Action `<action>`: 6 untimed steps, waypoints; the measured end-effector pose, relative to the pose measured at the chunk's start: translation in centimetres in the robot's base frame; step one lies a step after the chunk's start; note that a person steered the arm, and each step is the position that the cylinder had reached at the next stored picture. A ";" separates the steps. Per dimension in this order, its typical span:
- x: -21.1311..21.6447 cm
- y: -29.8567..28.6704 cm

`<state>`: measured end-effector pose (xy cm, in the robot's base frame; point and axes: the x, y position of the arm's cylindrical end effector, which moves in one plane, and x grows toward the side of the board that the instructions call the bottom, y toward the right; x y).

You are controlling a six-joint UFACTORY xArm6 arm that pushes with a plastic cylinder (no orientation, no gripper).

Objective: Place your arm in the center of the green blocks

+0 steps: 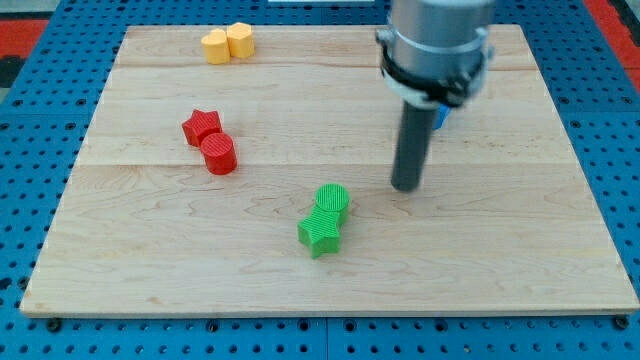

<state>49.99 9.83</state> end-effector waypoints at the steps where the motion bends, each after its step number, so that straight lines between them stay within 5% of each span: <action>1: 2.1 0.3; 3: 4.5 0.2; 4: 9.2 -4.3; 5: 9.2 -11.1; 6: 4.8 -10.3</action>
<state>54.74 -0.45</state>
